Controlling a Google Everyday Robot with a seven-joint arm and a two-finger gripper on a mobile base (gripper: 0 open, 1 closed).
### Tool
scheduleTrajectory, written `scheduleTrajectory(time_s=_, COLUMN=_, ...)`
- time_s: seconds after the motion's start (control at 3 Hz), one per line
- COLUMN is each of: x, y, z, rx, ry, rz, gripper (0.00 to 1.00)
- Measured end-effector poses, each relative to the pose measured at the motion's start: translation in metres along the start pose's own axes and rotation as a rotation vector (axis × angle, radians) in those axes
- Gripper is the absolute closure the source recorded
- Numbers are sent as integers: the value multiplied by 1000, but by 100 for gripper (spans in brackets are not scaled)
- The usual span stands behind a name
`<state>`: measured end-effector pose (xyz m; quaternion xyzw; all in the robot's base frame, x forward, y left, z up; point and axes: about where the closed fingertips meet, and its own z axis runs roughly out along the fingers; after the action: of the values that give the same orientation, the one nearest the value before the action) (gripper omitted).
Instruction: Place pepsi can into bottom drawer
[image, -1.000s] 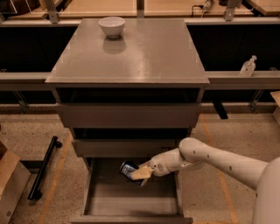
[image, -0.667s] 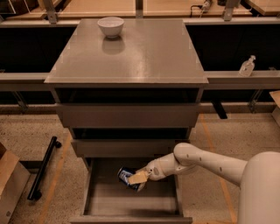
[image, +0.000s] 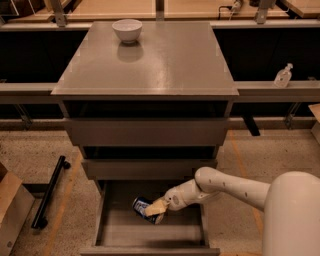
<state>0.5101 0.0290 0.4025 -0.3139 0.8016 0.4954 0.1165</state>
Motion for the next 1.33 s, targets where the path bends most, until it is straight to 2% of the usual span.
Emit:
scheduleTrajectory(time_s=0.33, x=25, y=-22, z=23, rx=-33, ry=13, rz=80, gripper=100)
scheduleTrajectory(time_s=0.67, x=55, y=-57, z=46, rx=-55, ry=17, rz=162, gripper=100)
scheduleTrajectory(time_s=1.0, x=75, y=-83, z=62, rx=-66, ry=33, rz=217, gripper=100)
scheduleTrajectory(time_s=1.33, x=78, y=-88, z=64, rx=-66, ry=32, rz=223, gripper=100)
